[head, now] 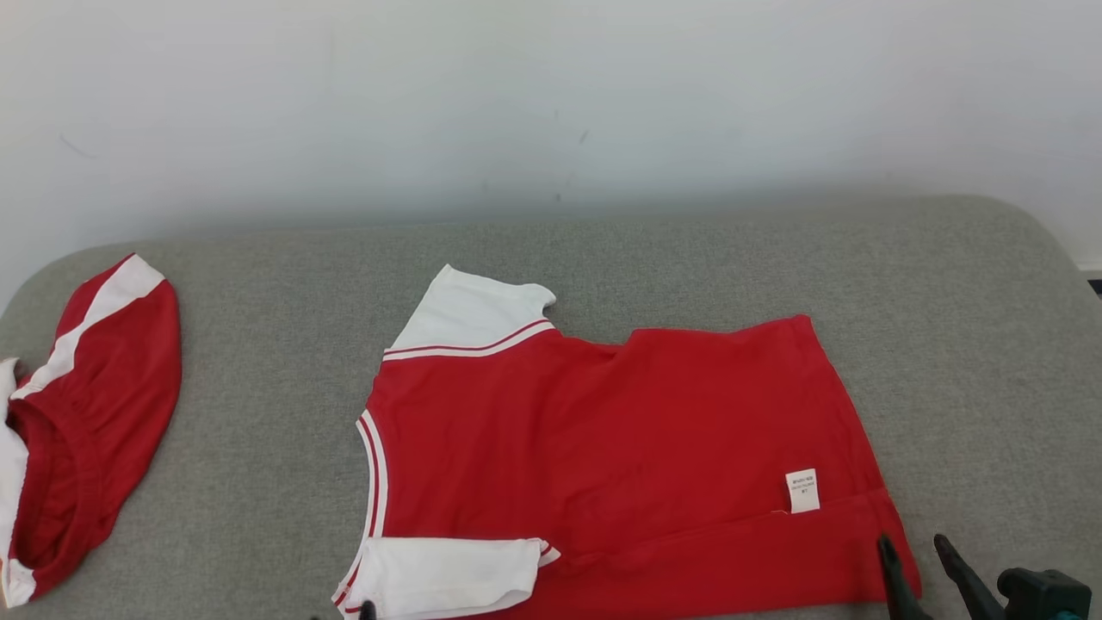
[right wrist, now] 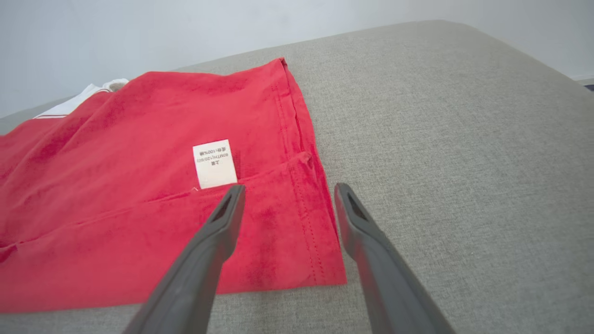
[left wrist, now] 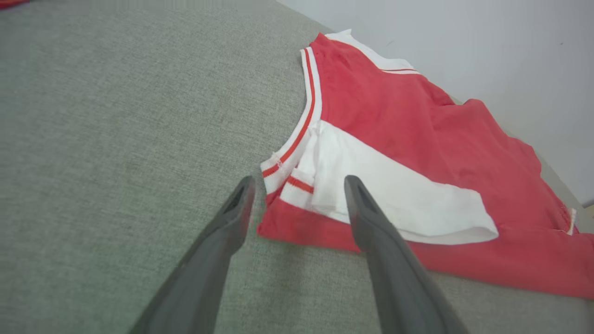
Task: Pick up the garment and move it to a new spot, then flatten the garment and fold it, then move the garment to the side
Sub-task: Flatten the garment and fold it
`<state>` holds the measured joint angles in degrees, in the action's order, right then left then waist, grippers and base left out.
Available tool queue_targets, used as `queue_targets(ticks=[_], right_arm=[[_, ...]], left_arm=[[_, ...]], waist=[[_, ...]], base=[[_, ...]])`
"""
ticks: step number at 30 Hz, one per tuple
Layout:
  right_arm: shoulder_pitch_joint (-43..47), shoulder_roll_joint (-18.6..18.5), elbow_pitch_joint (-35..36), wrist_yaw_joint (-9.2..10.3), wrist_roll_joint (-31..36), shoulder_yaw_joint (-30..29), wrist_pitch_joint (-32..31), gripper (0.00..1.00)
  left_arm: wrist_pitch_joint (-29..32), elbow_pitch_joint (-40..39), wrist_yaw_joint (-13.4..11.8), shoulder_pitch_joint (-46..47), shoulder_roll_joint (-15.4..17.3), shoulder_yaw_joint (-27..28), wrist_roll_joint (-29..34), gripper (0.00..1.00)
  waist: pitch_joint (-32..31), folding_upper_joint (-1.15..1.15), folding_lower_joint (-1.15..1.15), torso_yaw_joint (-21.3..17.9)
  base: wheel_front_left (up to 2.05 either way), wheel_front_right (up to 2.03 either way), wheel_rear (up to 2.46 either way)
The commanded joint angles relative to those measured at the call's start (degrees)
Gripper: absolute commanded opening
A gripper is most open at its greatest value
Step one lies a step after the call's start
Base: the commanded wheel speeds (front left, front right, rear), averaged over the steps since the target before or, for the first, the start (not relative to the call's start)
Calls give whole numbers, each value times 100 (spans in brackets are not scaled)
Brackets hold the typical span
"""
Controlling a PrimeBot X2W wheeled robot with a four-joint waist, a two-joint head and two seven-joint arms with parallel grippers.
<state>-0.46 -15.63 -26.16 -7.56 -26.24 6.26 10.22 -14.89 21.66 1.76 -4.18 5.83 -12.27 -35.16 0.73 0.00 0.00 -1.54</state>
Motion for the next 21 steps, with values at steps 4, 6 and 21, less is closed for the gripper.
queue_targets(ticks=[4, 6, 21], right_arm=[[64, 125, 286, 16, 211, -170, 146, 100], [72, 188, 472, 16, 302, -227, 232, 100], [232, 674, 2079, 16, 1109, -451, 497, 100]], left_arm=[[-32, -289, -20, 90, 17, 241, 226, 100], [-31, -567, 4, 66, 6, 427, 387, 100], [-32, -2028, 180, 14, -109, 1310, 2065, 100]], waist=[[-65, 0, 0, -15], [-87, 0, 0, -18], [-169, 0, 0, -45]], base=[[0, 0, 0], [0, 0, 0], [0, 0, 0]])
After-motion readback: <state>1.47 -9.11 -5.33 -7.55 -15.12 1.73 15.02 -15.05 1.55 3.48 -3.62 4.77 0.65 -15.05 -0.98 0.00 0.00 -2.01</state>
